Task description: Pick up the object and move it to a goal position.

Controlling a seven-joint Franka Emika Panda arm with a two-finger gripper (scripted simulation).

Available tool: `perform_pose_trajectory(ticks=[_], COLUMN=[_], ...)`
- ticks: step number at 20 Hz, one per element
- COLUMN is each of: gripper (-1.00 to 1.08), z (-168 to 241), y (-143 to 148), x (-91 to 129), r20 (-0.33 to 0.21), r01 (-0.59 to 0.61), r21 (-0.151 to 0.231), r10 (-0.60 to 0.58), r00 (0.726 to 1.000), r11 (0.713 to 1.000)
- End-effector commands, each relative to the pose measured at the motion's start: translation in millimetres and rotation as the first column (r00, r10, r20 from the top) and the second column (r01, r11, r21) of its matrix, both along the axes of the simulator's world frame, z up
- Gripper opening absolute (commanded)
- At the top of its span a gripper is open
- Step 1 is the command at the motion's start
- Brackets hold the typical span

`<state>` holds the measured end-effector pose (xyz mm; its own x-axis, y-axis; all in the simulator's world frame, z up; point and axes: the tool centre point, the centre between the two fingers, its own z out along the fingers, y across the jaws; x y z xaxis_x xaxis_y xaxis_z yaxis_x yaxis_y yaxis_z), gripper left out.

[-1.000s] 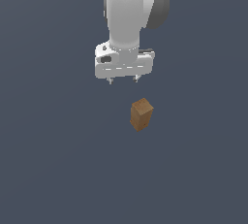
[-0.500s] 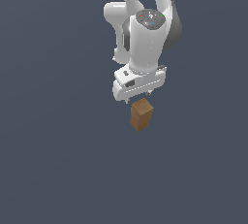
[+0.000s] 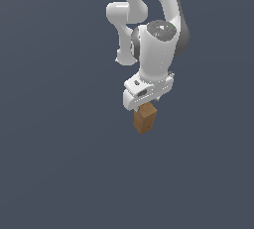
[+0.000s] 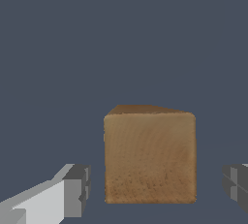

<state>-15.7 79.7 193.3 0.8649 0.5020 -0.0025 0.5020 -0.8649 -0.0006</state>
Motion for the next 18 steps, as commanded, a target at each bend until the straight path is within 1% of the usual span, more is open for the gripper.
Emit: perform_pose_trajectory(ticks=[1, 5, 12, 17, 18], gripper=[1.00, 1.00, 1.00, 1.00, -1.00], z=[-1, -12, -44, -51, -51], y=[0, 0, 1, 1, 1], x=[0, 0, 0, 1, 1], r20=[0.000, 0.001, 0.002, 0.002, 0.002], r01=[0.000, -0.001, -0.005, -0.005, -0.005], r21=[0.000, 0.000, 0.001, 0.001, 0.001], r10=[0.000, 0.001, 0.005, 0.005, 0.005], r00=[1.000, 1.000, 1.000, 1.000, 1.000], r11=[1.000, 1.000, 1.000, 1.000, 1.000])
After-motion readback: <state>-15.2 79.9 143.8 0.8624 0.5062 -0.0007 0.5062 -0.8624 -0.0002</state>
